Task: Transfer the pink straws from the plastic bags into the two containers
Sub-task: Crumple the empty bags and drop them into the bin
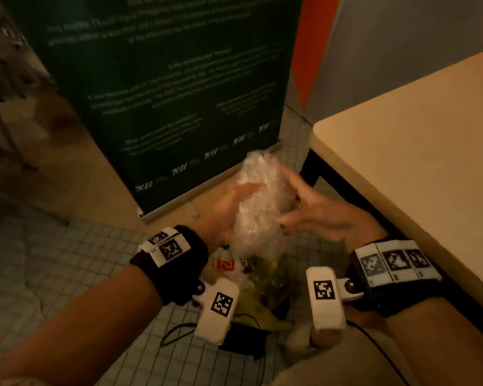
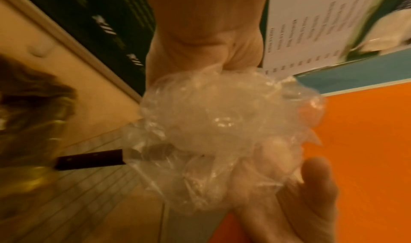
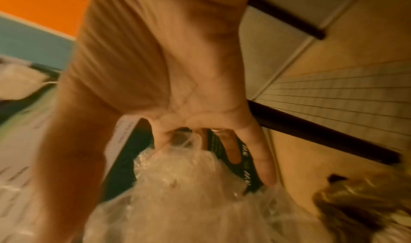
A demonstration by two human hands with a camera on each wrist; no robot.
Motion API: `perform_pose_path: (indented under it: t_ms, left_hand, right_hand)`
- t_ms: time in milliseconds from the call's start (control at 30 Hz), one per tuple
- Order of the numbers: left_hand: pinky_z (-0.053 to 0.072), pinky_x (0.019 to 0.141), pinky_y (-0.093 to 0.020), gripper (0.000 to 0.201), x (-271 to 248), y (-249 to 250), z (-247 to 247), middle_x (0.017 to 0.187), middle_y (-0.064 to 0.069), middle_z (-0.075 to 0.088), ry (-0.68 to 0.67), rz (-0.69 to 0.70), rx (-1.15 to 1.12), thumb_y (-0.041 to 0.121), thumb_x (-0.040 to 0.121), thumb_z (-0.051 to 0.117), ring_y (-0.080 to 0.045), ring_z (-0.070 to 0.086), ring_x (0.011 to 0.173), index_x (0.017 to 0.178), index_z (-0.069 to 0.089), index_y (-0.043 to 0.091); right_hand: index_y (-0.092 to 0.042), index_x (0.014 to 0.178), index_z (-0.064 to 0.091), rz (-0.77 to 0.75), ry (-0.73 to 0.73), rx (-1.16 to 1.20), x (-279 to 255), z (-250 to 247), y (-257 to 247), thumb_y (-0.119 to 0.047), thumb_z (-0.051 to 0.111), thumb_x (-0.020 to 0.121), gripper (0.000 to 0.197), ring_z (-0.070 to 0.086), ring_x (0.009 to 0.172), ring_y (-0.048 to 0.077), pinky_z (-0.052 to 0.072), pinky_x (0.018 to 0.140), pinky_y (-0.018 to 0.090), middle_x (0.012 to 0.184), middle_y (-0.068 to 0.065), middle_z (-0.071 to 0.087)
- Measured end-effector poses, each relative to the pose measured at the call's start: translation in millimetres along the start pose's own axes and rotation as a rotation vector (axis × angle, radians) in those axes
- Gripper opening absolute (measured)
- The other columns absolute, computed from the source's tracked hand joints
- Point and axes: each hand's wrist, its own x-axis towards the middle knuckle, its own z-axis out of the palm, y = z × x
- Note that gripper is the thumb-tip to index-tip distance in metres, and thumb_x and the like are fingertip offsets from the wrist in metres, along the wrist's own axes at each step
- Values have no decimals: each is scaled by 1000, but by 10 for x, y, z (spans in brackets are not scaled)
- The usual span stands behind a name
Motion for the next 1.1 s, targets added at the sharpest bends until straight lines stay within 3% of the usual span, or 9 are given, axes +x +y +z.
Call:
perform_pose_path:
  t_ms: [133,267,400,533,667,833,933,1000,1100]
  left_hand:
    - [49,63,-30,38,358,-406,-233,99,-8,61,59,-51,26,26,93,50,-20,60,82,126,50,8]
    - [48,95,-51,69,715,-715,-546,130,-17,55,-117,-175,-134,38,79,71,-35,58,114,138,41,18]
    - [41,100,-58,100,1126,-1064,-925,142,-10,42,-213,-167,-45,9,61,83,-36,45,126,140,29,40]
    - [48,91,-57,90,1387,-1337,-1153,126,-7,51,-11,-115,208,-3,59,79,-28,53,113,132,35,27]
    - [41,100,-53,84,1766,-1703,-1344,132,-3,40,263,-71,734,33,54,86,-28,41,123,124,39,32]
    - [25,108,-39,91,2055,-2075,-1288,142,-9,23,395,7,929,49,61,79,-29,23,134,136,35,23]
    - [11,116,-48,129,2178,-2333,-1245,154,-10,9,358,-172,1123,83,41,49,-33,5,143,148,8,22]
    - [9,115,-56,130,2158,-2389,-1234,156,-10,-12,306,-381,1138,80,54,58,-35,-9,144,148,-10,21]
    - [18,111,-54,98,2104,-2365,-1284,155,-8,-6,347,-626,1260,58,79,61,-36,1,142,149,3,21]
  right_hand:
    - [-45,106,47,127,203,-158,394,-3,544,0,74,70,64,53,116,26,54,86,44,125,-2,49]
    - [-30,86,54,196,537,-280,782,2,1143,7,62,76,39,57,100,22,55,73,33,99,-1,58]
    - [-10,82,61,280,830,-279,1077,-73,1664,-1,56,85,10,61,92,27,48,72,28,88,9,64]
    - [-32,101,58,451,619,-382,1339,-164,2017,-10,59,81,30,53,112,28,49,93,42,120,5,55]
    - [-25,141,34,487,553,-319,1321,-301,2262,-6,65,78,73,44,123,24,44,98,39,132,-1,42]
    - [-11,123,53,623,713,60,1273,-403,2579,-1,51,90,34,53,86,18,42,63,26,109,8,59]
    - [-9,112,58,621,734,64,1364,-411,2720,-1,44,94,24,50,68,14,38,58,25,82,5,57]
    - [-11,108,59,603,695,9,1424,-375,2771,-1,43,94,23,51,67,13,39,56,23,79,3,56]
    - [-16,101,58,612,616,-45,1484,-315,2779,-6,43,96,18,52,68,12,40,55,21,80,2,57]
